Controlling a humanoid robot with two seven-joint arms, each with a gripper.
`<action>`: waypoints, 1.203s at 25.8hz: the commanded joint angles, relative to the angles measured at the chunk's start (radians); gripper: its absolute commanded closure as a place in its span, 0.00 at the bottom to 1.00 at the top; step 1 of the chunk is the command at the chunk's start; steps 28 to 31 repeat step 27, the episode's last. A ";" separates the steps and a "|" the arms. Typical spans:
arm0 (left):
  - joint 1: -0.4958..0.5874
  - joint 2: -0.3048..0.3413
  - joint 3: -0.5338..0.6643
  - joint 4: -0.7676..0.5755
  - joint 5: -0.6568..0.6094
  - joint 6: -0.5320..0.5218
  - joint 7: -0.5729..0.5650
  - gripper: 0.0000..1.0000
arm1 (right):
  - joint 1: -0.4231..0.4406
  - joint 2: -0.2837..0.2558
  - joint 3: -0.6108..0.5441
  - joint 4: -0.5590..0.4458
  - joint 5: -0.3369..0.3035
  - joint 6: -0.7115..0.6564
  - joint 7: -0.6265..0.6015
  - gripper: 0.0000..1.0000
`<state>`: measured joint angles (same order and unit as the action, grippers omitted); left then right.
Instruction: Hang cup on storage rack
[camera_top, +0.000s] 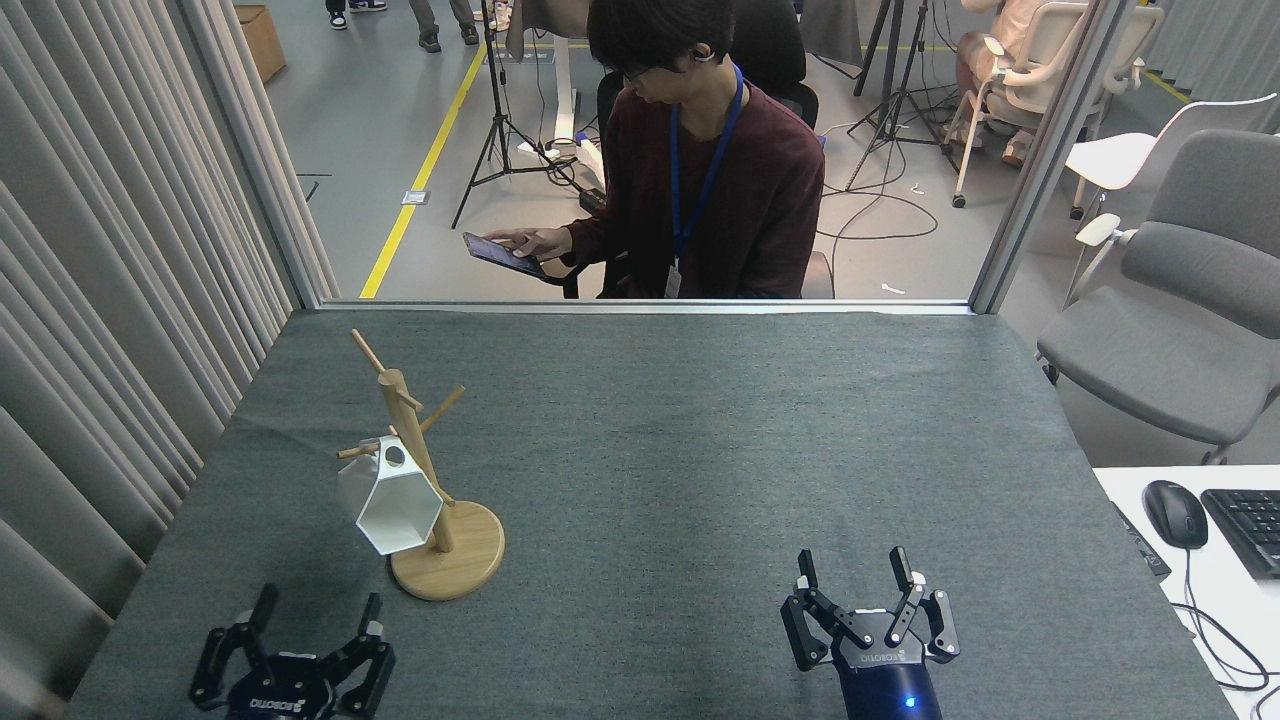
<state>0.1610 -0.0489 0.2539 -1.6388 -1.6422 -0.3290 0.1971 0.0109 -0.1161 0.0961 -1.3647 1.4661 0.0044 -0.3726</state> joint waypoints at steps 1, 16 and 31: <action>0.006 -0.008 -0.087 -0.029 0.010 0.030 -0.004 0.00 | 0.011 -0.005 -0.013 -0.004 -0.009 0.000 0.006 0.01; -0.001 -0.011 -0.243 -0.045 0.005 0.160 0.002 0.00 | 0.032 -0.030 -0.013 -0.019 -0.013 0.000 0.006 0.01; -0.001 -0.009 -0.243 -0.045 0.004 0.159 0.002 0.00 | 0.032 -0.028 -0.010 -0.019 -0.013 0.002 0.003 0.01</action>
